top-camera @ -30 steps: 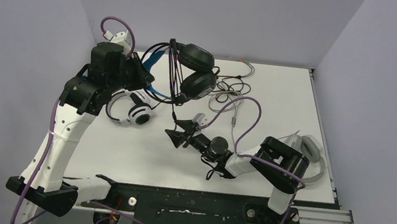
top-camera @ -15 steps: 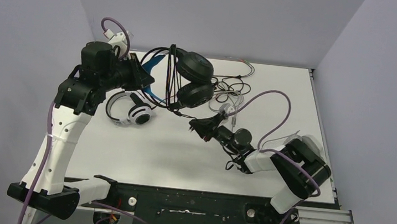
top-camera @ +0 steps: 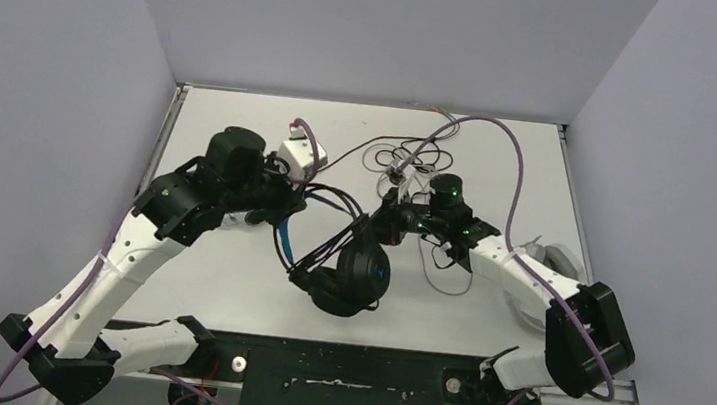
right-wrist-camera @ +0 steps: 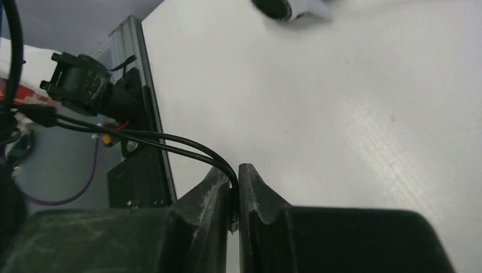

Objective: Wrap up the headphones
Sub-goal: Place the headphones at the center of the board.

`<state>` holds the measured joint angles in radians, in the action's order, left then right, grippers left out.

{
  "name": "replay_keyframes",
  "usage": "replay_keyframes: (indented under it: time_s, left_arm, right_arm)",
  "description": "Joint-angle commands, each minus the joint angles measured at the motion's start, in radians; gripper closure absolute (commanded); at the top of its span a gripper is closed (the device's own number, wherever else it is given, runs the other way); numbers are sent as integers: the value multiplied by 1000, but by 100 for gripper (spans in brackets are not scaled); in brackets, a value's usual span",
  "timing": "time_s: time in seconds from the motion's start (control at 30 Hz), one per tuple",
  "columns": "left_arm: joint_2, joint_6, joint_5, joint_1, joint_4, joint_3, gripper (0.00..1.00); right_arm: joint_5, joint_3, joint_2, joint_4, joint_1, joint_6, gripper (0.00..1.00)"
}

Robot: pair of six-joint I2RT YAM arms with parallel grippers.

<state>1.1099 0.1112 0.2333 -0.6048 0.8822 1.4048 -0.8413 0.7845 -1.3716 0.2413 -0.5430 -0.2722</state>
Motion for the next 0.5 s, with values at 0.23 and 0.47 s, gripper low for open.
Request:
replay_keyframes:
  time_s: [0.23,0.47]
  left_arm:
    - [61,250,-489,-201,22,-273,100]
    - [265,264,-554,-242,-18,-308,100]
  right_arm:
    - [-72,156,-228,-681,23,43,100]
    - [-57,217,-318,-800,21,79,100]
